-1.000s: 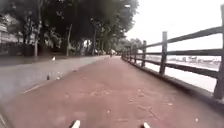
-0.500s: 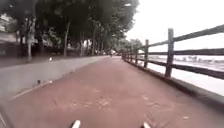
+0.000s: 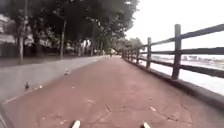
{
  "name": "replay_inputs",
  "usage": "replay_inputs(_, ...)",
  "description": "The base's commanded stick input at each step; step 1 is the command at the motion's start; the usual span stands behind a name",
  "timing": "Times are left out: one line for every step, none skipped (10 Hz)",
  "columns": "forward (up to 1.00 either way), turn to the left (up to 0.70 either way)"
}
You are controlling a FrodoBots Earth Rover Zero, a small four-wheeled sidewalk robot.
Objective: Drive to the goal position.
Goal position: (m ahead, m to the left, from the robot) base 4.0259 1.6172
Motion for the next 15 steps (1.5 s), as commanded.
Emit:
replay_inputs(0.70, 0.00)
replay_inputs(0.70, 0.00)
replay_inputs(0.70, 0.00)
replay_inputs(0.70, 0.00)
replay_inputs(0.70, 0.00)
replay_inputs(0.70, 0.00)
replay_inputs(0.70, 0.00)
replay_inputs(0.70, 0.00)
replay_inputs(0.70, 0.00)
replay_inputs(0.70, 0.00)
replay_inputs(0.70, 0.00)
replay_inputs(0.70, 0.00)
replay_inputs(0.70, 0.00)
replay_inputs(0.70, 0.00)
replay_inputs(0.70, 0.00)
